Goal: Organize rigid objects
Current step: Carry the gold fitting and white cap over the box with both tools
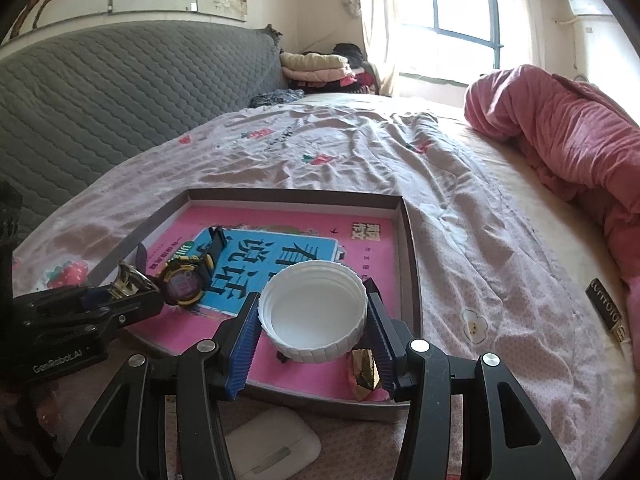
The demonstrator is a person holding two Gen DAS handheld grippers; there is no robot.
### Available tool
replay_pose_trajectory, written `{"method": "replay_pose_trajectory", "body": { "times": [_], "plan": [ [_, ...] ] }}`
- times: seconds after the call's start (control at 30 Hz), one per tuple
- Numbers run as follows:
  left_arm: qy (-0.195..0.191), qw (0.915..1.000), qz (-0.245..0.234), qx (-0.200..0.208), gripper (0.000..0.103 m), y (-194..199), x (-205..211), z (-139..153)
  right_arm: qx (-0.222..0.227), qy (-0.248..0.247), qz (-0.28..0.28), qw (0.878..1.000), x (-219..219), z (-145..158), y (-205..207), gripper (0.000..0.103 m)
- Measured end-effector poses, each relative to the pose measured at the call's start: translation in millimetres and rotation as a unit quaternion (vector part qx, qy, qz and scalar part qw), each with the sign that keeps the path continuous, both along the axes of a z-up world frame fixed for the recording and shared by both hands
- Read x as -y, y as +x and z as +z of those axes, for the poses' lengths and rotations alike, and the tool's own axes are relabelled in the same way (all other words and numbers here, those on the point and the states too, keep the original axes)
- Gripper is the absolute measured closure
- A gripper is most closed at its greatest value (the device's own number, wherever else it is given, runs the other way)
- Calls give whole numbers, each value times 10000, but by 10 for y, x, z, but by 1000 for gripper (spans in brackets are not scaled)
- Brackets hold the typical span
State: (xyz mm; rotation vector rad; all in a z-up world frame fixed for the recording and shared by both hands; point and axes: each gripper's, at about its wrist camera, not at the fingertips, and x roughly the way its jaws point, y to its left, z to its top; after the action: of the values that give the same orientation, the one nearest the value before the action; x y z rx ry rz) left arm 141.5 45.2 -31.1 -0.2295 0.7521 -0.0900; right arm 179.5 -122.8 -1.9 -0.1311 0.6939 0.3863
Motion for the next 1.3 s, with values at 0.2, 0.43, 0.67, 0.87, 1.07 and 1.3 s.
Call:
{"method": "replay_pose_trajectory", "body": {
  "times": [0.2, 0.43, 0.67, 0.87, 1.07, 1.3],
  "plan": [
    [57, 10000, 11, 14, 66, 43, 16, -24, -137, -52, -8, 9999, -13, -61, 56, 51],
    [151, 9999, -53, 28, 66, 69, 44, -47, -281, -194, 64, 9994, -64, -147, 72, 51],
    [330, 9994, -58, -98, 66, 118, 74, -73, -252, -421, 152, 9987, -134, -156, 39, 51],
    [327, 9993, -29, -195, 66, 150, 50, -81, -250, -459, 335, 9981, -202, -167, 13, 51],
    [379, 9990, -28, -229, 66, 151, 59, -87, -321, -543, 358, 9974, -243, -198, 14, 51],
    [430, 9988, -16, -227, 66, 146, 65, -89, -545, -325, 248, 9977, -182, -226, 71, 51]
  ]
}}
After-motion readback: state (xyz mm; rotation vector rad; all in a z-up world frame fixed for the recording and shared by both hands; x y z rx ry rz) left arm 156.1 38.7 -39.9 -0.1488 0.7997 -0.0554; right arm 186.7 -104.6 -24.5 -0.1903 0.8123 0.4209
